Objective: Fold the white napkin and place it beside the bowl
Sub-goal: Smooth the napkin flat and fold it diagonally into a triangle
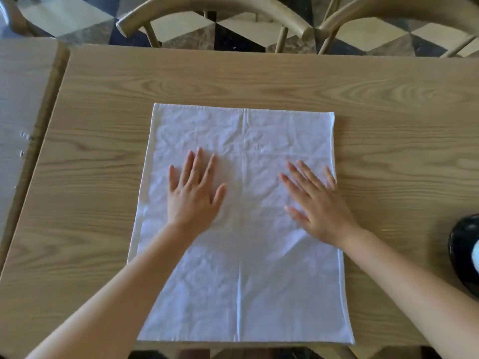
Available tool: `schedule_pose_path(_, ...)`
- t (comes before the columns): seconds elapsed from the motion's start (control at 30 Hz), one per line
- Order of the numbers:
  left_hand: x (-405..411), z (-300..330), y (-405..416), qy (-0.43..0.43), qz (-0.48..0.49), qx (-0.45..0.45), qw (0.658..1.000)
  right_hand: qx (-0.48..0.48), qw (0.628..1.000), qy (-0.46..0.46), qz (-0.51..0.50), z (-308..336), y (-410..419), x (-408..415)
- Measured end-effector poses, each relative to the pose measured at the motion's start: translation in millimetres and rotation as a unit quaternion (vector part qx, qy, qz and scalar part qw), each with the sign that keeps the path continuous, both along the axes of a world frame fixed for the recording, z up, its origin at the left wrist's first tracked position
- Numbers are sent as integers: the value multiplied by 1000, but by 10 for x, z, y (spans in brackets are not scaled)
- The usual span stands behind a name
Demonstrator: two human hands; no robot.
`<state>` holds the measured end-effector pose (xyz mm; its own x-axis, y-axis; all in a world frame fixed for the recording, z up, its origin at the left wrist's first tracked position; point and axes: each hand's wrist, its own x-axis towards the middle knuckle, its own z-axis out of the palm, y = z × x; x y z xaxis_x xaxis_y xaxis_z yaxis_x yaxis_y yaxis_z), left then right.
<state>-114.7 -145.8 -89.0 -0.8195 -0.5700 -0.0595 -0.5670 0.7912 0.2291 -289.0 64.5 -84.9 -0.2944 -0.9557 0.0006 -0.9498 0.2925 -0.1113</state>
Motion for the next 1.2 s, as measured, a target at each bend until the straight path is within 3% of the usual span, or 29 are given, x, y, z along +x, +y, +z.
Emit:
schedule_pose_path(0.1,136,-31,627,7,-44,13,999,64,994,-27,84,-4,459,458)
schedule_pose_path(0.27,458,-22,1496,0,-131,17,991,107,984,-49,137,121,1106,825)
schedule_pose_path(0.5,755,20,2015,-41,-144,27,988,162,956,-21,243,198,1679,733)
schedule_pose_path(0.9,1017,112,2263,-47,-168,71,982,0,961,-65,270,268,1662,605)
schedule_pose_path(1.07,1060,144,2199,10,-140,132,981,-124,965,-188,135,564,1299,593)
schedule_pose_path(1.2,1089,276,1999,102,-68,200,972,-188,959,-201,68,812,773,524)
